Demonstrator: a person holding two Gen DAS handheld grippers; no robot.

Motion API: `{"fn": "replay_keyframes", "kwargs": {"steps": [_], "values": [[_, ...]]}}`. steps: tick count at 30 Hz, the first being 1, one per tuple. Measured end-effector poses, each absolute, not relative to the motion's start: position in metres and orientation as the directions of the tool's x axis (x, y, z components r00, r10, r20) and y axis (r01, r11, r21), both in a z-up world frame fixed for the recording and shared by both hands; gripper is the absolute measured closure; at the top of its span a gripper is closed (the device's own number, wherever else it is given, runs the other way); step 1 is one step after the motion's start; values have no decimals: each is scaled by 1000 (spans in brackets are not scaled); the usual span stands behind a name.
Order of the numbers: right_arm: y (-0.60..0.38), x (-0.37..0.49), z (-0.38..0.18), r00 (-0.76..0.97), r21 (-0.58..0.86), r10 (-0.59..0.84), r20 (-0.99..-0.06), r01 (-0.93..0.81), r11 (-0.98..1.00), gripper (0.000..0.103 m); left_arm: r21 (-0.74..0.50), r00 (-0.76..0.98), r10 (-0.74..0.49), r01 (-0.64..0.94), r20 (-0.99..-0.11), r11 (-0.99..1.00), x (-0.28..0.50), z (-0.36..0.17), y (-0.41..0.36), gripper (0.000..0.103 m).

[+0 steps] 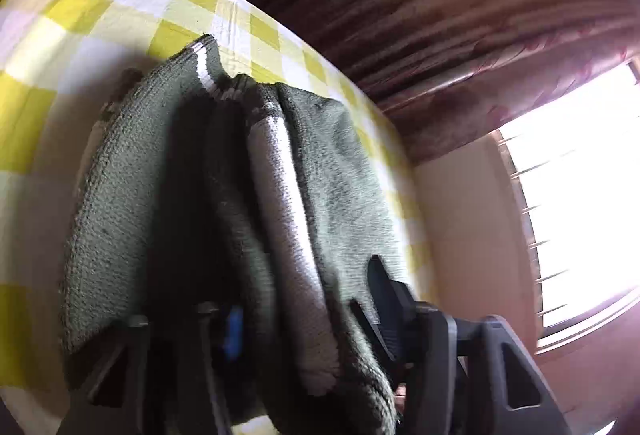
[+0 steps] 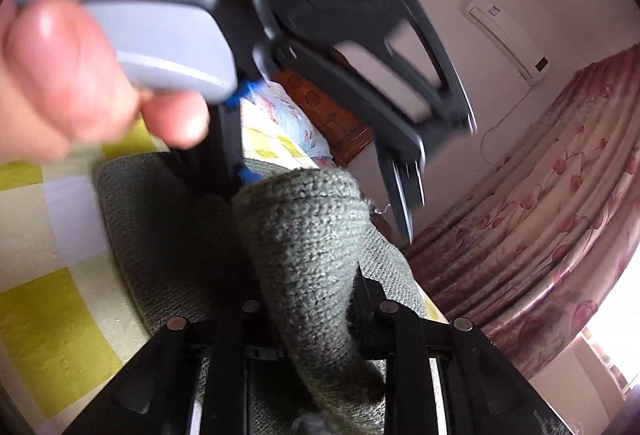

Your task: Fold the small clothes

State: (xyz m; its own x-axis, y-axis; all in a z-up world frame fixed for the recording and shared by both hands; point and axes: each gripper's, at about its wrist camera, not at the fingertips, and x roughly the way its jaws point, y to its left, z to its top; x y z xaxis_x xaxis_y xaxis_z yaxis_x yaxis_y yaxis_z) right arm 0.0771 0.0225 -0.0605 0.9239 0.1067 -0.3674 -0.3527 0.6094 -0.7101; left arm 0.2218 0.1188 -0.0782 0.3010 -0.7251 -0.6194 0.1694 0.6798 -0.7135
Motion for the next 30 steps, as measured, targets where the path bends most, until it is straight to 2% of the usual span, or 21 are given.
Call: {"fn": "replay_keyframes", "kwargs": {"steps": [1, 5, 10, 12, 16, 18, 21, 23, 25, 30], "values": [[18, 74, -61, 924, -722, 97, -369, -351, 596, 0, -687, 318, -704, 182, -635, 703, 220, -77, 115, 72], [-26, 54, -52, 943, -694, 80, -323, -294, 658, 0, -673, 378, -694, 212, -612, 709, 212, -67, 115, 74], [-71, 63, -40, 921, -569, 20, -389, -258, 781, 0, -645, 404, -687, 258, -604, 719, 212, -52, 109, 75], [-71, 68, -44, 901, -571, 11, -435, -285, 770, 0, -648, 438, -694, 278, -571, 709, 208, -36, 117, 78], [-77, 80, -46, 883, -563, -26, -468, -275, 780, 0, -638, 516, -675, 284, -528, 716, 199, -14, 152, 79], [-80, 85, -42, 870, -530, -8, -492, -293, 796, 0, -636, 536, -645, 238, -545, 734, 201, -28, 175, 79], [-72, 82, -46, 864, -536, -8, -503, -304, 788, 0, -645, 489, -624, 151, -609, 749, 209, -80, 190, 79], [-71, 84, -49, 865, -551, -16, -501, -304, 777, 0, -683, 503, -654, 161, -565, 713, 206, -99, 196, 78], [-76, 89, -48, 859, -537, -7, -511, -313, 784, 0, -722, 516, -678, 153, -524, 675, 206, -104, 200, 78], [-93, 111, -49, 845, -504, 19, -535, -338, 795, 0, -643, 535, -628, 191, -565, 742, 199, -93, 194, 77]]}}
